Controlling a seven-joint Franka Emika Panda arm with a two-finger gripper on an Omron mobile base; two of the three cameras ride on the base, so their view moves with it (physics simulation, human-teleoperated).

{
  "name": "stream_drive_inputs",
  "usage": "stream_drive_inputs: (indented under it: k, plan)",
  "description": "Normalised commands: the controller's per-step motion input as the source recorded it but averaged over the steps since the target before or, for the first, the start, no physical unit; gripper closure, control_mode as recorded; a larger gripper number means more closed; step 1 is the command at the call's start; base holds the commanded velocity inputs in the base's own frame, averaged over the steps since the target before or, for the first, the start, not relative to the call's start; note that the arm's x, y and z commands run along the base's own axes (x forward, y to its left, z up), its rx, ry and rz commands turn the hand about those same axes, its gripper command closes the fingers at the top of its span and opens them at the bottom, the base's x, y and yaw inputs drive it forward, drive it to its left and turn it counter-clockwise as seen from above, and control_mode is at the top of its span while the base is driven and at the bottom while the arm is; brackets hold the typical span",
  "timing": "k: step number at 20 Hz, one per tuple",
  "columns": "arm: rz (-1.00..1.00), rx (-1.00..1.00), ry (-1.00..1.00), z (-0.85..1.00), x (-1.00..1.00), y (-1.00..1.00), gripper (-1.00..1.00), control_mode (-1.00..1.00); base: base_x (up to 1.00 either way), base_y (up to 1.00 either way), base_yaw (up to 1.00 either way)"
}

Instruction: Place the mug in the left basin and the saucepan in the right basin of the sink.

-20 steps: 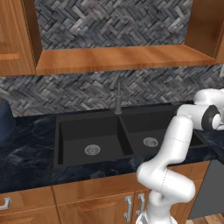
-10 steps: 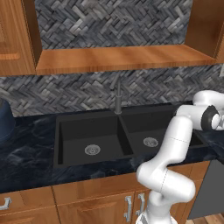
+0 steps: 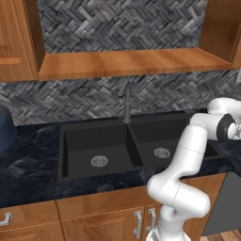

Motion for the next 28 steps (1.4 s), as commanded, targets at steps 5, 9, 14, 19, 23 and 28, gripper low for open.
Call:
stream_drive_inputs:
  k: [5, 9, 14, 19, 23, 28]
  plan:
    - [0.00, 0.00, 0.01, 0.21, -0.05, 0.22, 1.00, -1.00, 0.00, 0.00, 0.00]
    - [0.05, 0.00, 0.01, 0.43, -0.24, 0.42, 1.00, -1.00, 0.00, 0.00, 0.00]
    - [0.06, -0.04, -0.15, 0.29, -0.37, 0.51, 1.00, -1.00, 0.00, 0.00, 0.00]
    - [0.12, -0.09, -0.35, 0.30, -0.28, 0.56, 1.00, -1.00, 0.00, 0.00, 0.00]
    - [0.12, -0.12, -0.13, 0.18, -0.05, 0.62, 1.00, -1.00, 0.00, 0.00, 0.00]
    - [0.17, -0.14, 0.02, 0.13, 0.01, 0.58, 1.00, -1.00, 0.00, 0.00, 0.00]
